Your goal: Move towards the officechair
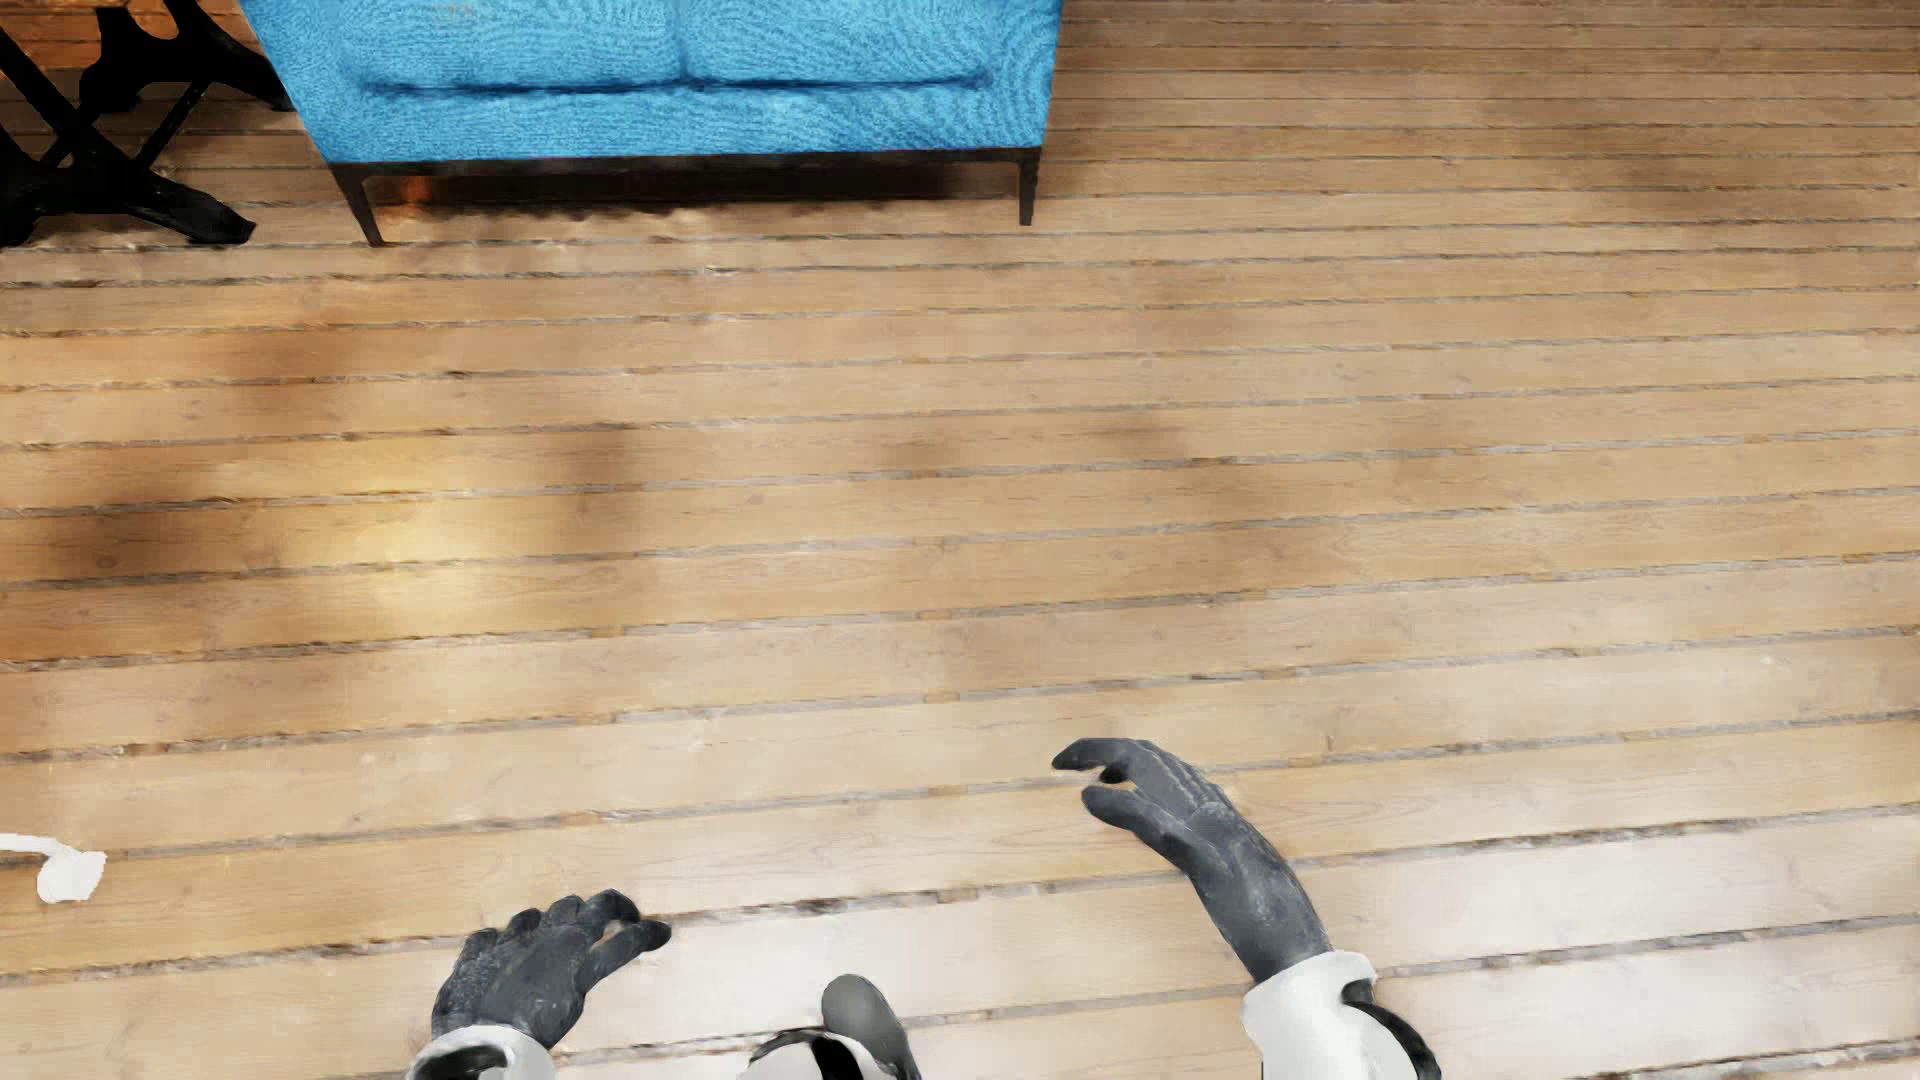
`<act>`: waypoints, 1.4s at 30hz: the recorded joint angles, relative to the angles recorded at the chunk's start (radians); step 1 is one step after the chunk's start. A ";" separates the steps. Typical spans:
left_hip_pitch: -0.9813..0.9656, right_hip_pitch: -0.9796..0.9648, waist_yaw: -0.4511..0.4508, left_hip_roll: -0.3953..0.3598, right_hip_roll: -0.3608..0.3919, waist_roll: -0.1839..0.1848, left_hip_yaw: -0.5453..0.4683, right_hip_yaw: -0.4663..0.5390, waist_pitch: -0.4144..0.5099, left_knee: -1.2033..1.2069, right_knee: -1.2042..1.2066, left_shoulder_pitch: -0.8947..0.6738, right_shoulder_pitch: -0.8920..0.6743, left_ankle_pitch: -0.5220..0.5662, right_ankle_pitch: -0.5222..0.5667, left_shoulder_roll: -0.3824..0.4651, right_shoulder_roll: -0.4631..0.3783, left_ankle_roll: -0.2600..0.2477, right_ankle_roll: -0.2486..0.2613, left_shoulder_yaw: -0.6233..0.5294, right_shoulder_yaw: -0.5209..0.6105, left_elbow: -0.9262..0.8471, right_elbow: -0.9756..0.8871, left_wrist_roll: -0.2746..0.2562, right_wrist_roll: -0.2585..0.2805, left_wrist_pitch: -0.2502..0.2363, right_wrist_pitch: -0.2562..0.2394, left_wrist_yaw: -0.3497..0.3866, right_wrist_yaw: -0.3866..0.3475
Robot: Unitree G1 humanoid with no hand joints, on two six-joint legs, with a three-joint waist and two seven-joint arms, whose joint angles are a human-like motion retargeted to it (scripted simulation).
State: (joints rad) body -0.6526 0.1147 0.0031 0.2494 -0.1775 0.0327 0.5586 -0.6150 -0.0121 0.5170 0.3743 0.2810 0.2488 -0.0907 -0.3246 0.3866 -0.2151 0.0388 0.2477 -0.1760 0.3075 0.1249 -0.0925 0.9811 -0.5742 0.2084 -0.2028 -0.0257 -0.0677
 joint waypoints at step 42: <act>0.383 -0.503 -0.042 -0.194 -0.117 -0.055 -0.089 0.310 0.022 -0.070 0.711 -0.105 0.031 -0.199 0.098 -0.186 0.139 0.076 -0.074 -0.074 -0.441 0.525 0.696 -0.260 -0.075 0.104 0.377 0.027 0.010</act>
State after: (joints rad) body -0.2698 -0.3879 -0.0389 0.0552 -0.2941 -0.0222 0.4693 -0.3054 0.0102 0.4469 1.0854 0.1763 0.2794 -0.2901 -0.2269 0.2010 -0.0763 0.1151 0.1737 -0.2501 -0.1330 0.6495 0.6035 0.7214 -0.6497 0.3124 0.1741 0.0014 -0.0579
